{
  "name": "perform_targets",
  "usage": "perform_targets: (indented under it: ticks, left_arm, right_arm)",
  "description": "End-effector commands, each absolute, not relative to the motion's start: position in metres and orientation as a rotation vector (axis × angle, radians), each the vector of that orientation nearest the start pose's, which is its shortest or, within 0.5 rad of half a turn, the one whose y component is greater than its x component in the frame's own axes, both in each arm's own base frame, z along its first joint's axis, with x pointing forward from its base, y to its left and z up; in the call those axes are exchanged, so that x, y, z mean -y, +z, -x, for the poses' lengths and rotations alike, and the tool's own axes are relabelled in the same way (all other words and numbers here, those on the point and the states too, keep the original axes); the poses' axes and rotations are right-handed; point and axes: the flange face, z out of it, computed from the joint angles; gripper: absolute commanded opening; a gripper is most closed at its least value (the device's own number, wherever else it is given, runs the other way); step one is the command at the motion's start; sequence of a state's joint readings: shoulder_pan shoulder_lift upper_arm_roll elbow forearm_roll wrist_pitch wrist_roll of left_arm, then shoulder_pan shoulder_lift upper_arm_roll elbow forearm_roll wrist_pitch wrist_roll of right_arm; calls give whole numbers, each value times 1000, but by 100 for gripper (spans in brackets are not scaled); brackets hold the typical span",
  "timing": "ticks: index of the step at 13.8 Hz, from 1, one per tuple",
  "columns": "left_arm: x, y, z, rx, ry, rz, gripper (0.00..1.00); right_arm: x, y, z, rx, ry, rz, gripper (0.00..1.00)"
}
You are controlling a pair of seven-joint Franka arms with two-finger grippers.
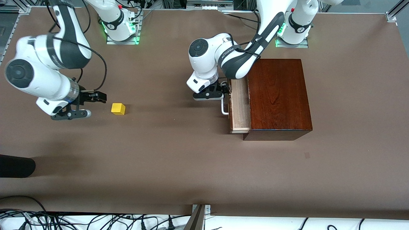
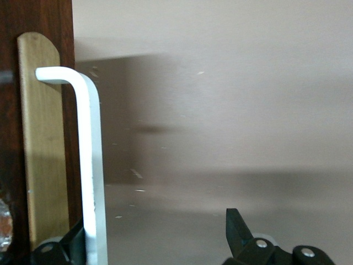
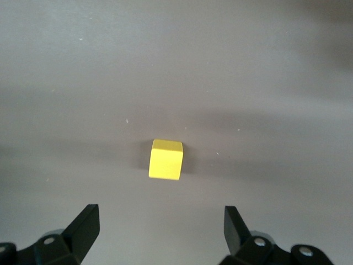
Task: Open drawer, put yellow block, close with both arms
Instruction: 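Pull the drawer open with the left gripper while the right gripper reaches the cube, then grasp the yellow cube with the right gripper while the left gripper withdraws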
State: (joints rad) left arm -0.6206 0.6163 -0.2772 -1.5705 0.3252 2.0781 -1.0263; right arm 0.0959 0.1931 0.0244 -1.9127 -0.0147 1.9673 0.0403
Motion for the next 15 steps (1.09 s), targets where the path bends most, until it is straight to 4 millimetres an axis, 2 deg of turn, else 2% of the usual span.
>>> perform_targets:
  ticks: [1,4,8,10,15]
  left_arm:
    - [534,281,-464,-15,-68,3064,100]
    - [536,289,-469,-13,-89,3076,100]
    - [537,308,-477,-19,-137,3080,100]
    - [530,314,-481,-2,-123,3059,100]
    - [513,369,-498,69,-67,2961,100]
  right_arm:
    - [-66,341,-561,21,144,3152,100]
    - [-67,306,-557,-27,124,3151,100]
    - [-66,281,-555,-74,120,3149,100]
    - [-64,264,-552,-86,129,3148,100]
    - [-63,222,-550,-144,90,3112,100]
